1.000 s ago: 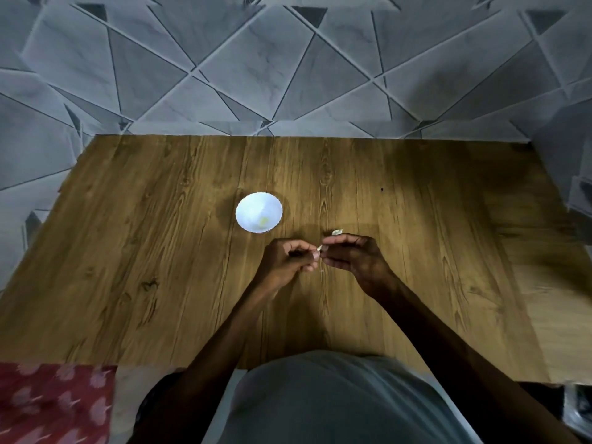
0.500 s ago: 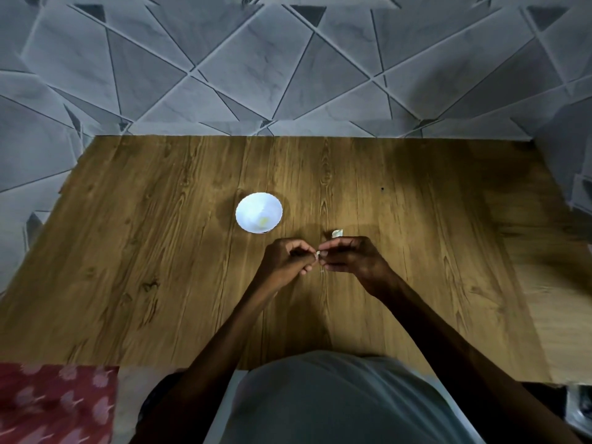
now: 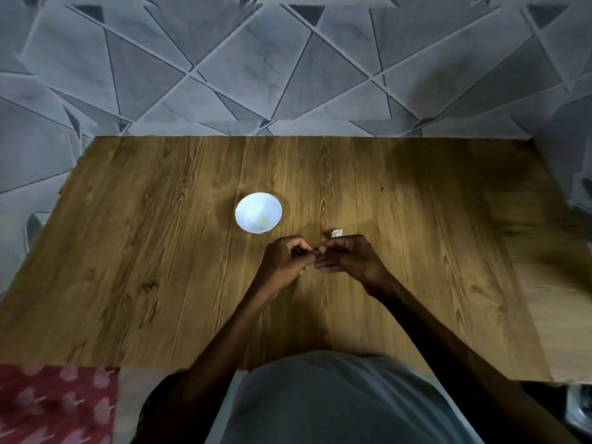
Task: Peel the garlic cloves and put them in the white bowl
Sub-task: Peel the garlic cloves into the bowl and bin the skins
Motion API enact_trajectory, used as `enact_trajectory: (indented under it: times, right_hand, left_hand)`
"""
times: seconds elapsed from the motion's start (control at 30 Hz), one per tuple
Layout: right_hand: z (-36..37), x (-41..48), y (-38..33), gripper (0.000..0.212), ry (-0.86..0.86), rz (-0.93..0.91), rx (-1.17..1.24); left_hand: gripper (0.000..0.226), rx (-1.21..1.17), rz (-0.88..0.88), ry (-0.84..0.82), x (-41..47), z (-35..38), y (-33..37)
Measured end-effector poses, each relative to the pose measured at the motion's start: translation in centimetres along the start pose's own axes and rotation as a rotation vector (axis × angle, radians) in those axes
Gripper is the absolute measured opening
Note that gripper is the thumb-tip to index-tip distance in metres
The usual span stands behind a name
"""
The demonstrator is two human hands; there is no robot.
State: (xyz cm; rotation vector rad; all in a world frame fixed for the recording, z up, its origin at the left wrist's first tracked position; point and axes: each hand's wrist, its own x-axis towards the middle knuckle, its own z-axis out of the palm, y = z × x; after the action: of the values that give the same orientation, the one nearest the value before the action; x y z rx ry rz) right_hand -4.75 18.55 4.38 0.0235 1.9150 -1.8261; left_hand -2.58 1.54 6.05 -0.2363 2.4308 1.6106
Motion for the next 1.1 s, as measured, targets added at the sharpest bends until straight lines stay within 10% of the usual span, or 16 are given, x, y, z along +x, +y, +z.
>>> enact_trajectory:
  times: [1.1]
  right_hand:
    - [-0.3, -0.2, -0.1, 0.010, 0.132, -0.074, -0.094]
  left_hand:
    - [0.012, -0.049, -0.095, 0.017, 0.2, 0.7, 0.6]
